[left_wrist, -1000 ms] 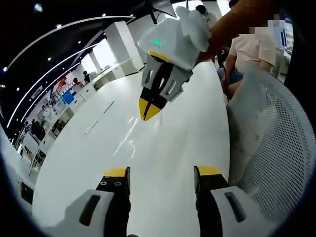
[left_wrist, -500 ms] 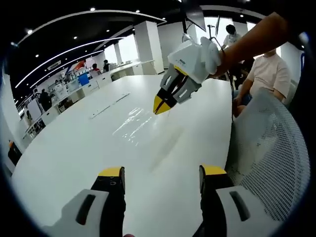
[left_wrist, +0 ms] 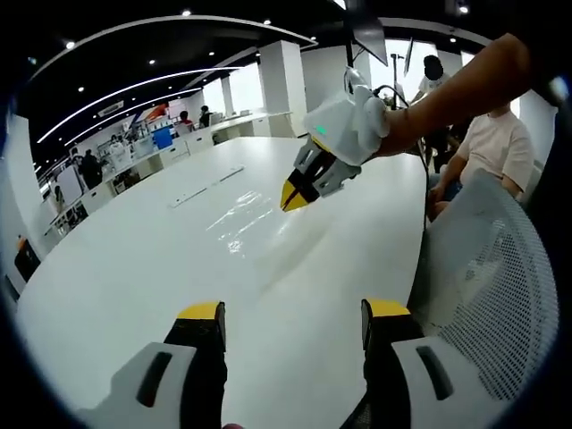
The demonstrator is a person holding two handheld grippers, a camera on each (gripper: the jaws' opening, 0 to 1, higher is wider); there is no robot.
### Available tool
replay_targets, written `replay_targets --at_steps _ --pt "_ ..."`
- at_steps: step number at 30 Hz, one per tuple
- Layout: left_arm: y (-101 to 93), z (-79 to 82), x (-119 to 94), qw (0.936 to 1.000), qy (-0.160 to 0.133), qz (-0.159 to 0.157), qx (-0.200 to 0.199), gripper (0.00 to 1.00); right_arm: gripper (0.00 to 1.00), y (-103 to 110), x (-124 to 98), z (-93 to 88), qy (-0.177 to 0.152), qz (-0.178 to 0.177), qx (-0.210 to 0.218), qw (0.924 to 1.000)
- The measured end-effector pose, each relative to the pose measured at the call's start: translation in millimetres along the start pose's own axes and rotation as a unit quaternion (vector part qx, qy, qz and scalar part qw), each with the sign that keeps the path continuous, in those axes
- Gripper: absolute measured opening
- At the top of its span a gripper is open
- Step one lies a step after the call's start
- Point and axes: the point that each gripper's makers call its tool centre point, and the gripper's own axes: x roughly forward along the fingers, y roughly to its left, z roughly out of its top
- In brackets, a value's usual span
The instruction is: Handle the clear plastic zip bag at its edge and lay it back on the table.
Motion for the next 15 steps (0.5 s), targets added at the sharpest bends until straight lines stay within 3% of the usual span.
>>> replay_targets --at_steps 8,13,15 --pt "1.9 -6.0 0.0 1.0 0.004 0.0 -0.007 0.6 0.0 -3.6 1.3 -8.4 0.016 -0.013 0.032 0.9993" --pt "0.5 -8.5 1.4 0.9999 0.008 -0.002 -0.012 0.6 0.01 4.4 0.1 -8.6 0.0 0.002 0.069 0.9976" --pt "1.7 -10.7 2.4 0.9999 0.008 -0.002 -0.011 0.6 0.02 9.5 -4.4 -4.4 -0.018 0.006 0.104 0.9944"
